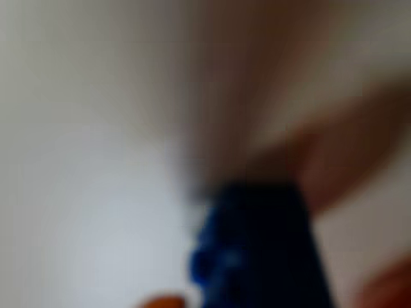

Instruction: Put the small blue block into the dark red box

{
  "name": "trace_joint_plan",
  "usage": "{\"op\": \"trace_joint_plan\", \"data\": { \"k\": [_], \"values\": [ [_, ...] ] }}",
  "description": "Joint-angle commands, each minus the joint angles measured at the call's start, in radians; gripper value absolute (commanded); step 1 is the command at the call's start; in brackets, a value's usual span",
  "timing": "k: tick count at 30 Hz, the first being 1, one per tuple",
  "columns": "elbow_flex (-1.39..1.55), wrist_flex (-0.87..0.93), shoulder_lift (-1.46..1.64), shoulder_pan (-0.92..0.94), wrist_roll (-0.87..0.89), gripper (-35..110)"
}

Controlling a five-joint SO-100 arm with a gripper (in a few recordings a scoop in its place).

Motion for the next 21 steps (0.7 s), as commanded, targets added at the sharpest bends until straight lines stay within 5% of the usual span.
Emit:
{"op": "trace_joint_plan", "data": {
  "k": [1,13,21],
  "values": [
    [0.02,0.002,0.018,0.026,-0.035,3],
    [-0.106,0.126,0.015,0.126,-0.232,0],
    [-0.459,0.236,0.087,0.324,-0.804,0]
  ]
}}
